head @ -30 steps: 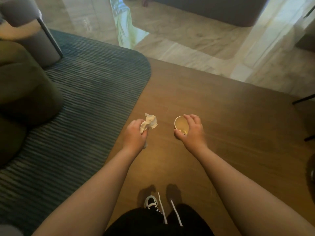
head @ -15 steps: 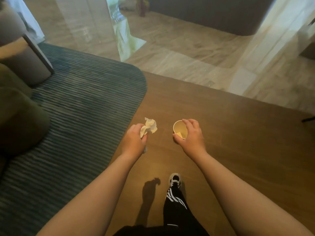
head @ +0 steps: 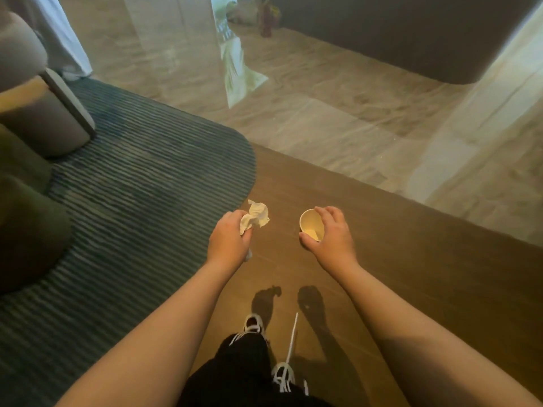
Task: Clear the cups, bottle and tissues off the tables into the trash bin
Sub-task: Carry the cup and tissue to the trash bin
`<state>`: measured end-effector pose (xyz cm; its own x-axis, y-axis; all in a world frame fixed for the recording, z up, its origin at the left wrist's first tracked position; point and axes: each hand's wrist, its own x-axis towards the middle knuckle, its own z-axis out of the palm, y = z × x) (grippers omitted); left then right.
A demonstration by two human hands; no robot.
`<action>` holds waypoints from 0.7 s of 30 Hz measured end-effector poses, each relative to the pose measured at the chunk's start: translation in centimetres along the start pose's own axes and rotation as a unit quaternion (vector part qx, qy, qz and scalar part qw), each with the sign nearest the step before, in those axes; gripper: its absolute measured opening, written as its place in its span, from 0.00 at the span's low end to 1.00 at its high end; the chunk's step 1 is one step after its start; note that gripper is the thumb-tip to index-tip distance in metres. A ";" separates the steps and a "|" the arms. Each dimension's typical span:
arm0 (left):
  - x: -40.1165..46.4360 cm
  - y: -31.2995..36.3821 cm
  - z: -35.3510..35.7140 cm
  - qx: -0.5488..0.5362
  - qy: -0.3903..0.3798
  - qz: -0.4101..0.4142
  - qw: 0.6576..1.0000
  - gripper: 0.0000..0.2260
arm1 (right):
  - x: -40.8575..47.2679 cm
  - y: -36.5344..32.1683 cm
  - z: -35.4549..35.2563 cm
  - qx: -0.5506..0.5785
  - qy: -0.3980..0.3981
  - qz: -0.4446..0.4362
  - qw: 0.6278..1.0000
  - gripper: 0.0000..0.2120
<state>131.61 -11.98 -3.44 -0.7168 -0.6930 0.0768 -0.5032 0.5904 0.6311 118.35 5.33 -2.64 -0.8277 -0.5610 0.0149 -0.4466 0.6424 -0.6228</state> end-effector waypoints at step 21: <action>46.1 -6.4 1.3 -0.029 0.066 -0.140 0.988 0.08 | 50.8 -7.8 8.8 -0.027 -0.079 -0.094 0.992 0.33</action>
<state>101.19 -47.20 -4.93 -0.4831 -0.8755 -0.0091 -0.6416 0.3469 0.6841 82.77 -32.80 -3.89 -0.6669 -0.7452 0.0007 -0.6085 0.5440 -0.5778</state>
